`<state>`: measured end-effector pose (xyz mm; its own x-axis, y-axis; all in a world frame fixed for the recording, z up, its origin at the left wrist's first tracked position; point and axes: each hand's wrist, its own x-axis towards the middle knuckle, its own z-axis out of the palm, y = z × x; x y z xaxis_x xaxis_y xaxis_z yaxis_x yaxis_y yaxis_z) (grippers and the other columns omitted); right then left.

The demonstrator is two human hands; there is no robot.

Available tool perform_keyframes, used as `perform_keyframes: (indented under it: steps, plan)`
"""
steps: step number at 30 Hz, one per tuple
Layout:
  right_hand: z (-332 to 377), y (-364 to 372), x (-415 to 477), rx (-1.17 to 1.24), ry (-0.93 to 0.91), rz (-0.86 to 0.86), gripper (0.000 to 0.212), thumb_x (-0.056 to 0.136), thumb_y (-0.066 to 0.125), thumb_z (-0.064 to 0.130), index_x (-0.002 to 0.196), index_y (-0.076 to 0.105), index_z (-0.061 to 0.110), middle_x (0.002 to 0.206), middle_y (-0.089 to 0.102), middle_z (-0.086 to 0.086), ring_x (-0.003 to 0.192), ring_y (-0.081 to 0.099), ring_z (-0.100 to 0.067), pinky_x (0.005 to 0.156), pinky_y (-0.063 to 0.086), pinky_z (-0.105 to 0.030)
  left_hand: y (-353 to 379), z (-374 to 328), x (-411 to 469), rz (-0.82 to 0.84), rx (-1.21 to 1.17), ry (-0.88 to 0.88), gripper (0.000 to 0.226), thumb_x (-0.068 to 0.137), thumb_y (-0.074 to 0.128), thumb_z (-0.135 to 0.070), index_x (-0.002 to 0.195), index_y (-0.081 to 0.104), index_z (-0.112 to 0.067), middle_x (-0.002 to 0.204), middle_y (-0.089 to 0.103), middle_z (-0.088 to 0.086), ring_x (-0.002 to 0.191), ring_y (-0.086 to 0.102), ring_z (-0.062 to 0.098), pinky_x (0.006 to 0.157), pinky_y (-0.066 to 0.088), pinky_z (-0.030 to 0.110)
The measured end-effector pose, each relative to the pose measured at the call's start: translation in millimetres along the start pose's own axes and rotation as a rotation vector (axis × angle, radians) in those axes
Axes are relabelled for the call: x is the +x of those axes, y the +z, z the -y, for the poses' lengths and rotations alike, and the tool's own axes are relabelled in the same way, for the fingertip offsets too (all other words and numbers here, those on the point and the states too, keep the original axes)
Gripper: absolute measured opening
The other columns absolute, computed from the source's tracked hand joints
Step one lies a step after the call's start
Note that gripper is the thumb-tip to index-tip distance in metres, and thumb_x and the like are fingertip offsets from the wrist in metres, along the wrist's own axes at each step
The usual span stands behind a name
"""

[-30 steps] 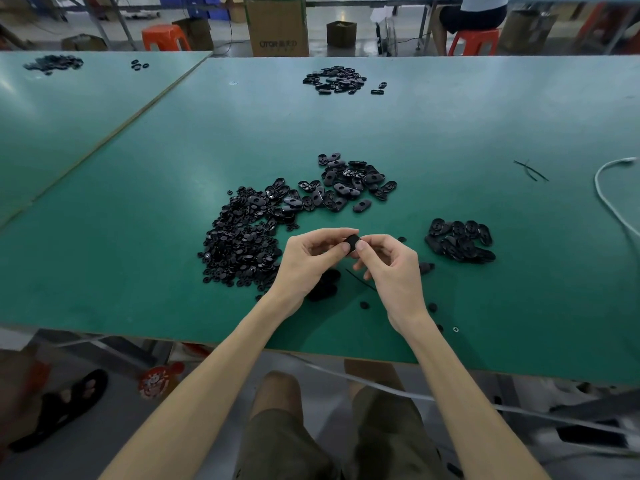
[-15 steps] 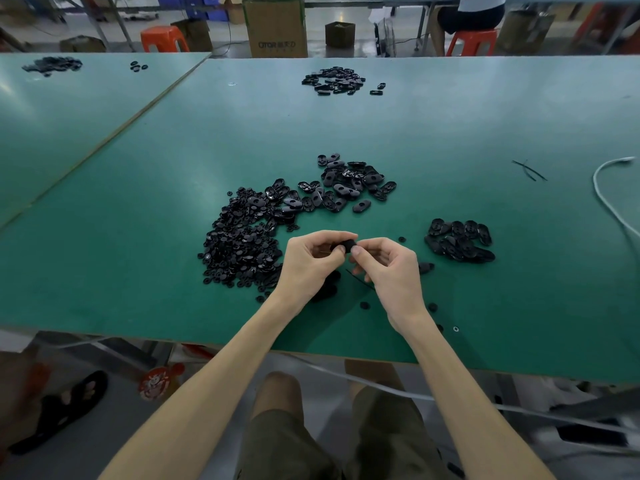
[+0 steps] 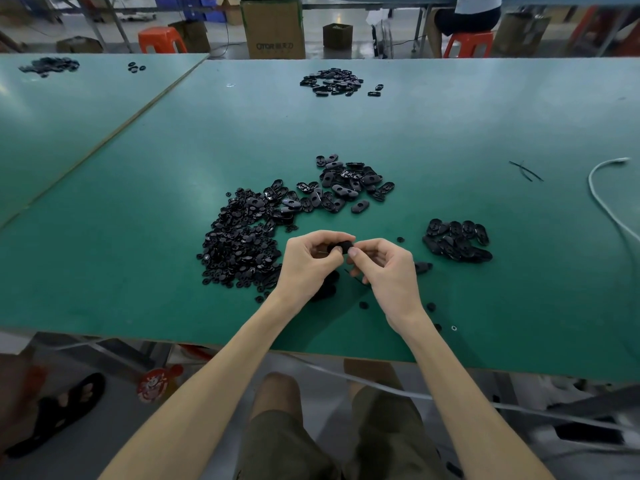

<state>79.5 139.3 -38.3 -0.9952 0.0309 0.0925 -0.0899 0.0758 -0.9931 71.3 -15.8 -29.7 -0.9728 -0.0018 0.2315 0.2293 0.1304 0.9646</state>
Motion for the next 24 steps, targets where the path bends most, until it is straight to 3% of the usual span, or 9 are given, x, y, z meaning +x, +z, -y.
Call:
perform_keyframes:
  steps: [5, 11, 24]
  plan:
    - [0, -1, 0, 0.046, 0.007, -0.023, 0.005, 0.097, 0.073, 0.012, 0.093, 0.074, 0.014, 0.078, 0.077, 0.001, 0.063, 0.069, -0.009, 0.057, 0.05, -0.02, -4, 1, 0, 0.032, -0.054, -0.036, 0.026, 0.092, 0.069, 0.003, 0.106, 0.08, -0.016, 0.1, 0.08, -0.003, 0.092, 0.072, 0.01, 0.085, 0.056, 0.022]
    - [-1, -1, 1, 0.085, 0.007, -0.053, 0.004, 0.097, 0.072, 0.011, 0.094, 0.074, 0.013, 0.08, 0.078, 0.0, 0.063, 0.068, -0.011, 0.058, 0.051, -0.021, -5, 1, 0, 0.062, -0.103, -0.054, 0.027, 0.093, 0.072, -0.002, 0.112, 0.079, -0.019, 0.106, 0.079, -0.003, 0.101, 0.074, 0.013, 0.087, 0.054, 0.02]
    - [-1, 0, 2, 0.107, 0.035, -0.084, 0.011, 0.101, 0.068, 0.013, 0.106, 0.074, 0.02, 0.086, 0.078, 0.004, 0.069, 0.069, -0.009, 0.062, 0.053, -0.021, 4, -29, 31, 0.042, 0.084, 0.007, 0.023, 0.089, 0.073, 0.003, 0.108, 0.078, -0.009, 0.103, 0.079, 0.001, 0.096, 0.075, 0.014, 0.09, 0.057, 0.026]
